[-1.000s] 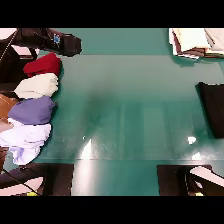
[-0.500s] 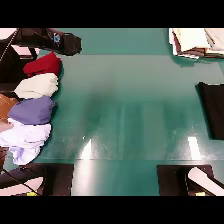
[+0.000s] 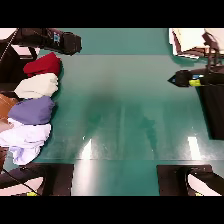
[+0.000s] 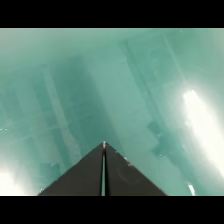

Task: Fold the shirts.

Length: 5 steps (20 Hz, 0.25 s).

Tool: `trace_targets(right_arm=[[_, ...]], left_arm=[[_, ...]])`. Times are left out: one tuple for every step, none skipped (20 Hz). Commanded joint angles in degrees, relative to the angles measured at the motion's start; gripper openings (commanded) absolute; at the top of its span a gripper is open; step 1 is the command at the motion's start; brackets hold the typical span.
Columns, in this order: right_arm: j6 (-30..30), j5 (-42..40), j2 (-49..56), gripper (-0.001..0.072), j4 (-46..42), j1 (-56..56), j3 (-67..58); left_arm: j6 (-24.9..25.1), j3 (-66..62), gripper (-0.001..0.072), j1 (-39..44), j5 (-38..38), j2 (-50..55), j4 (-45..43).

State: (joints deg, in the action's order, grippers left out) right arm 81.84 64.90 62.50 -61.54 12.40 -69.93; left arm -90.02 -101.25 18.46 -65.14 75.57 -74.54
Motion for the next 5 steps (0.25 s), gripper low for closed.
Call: trace_targets(right_arm=[[0.0,-2.4,-0.1,0.0016,0.0,5.6,0.0],[0.0,-2.2,-0.1,0.0016,0.0,5.6,0.0],[0.0,-2.1,-0.1,0.0016,0.0,5.6,0.0],[0.0,-2.1,-0.1,0.0016,0.0,5.5,0.0],[0.0,-2.1,-0.1,0.0016,0.0,5.5,0.0]], left_arm=[[0.0,0.0,0.0023,0.0,0.0,0.0,0.0],[0.0,0.0,0.0023,0.0,0.0,0.0,0.0],[0.0,0.0,0.0023,0.0,0.0,0.0,0.0],[0.0,0.0,0.0023,0.0,0.0,0.0,0.0],[0.0,0.0,0.0023,0.0,0.0,0.0,0.0]])
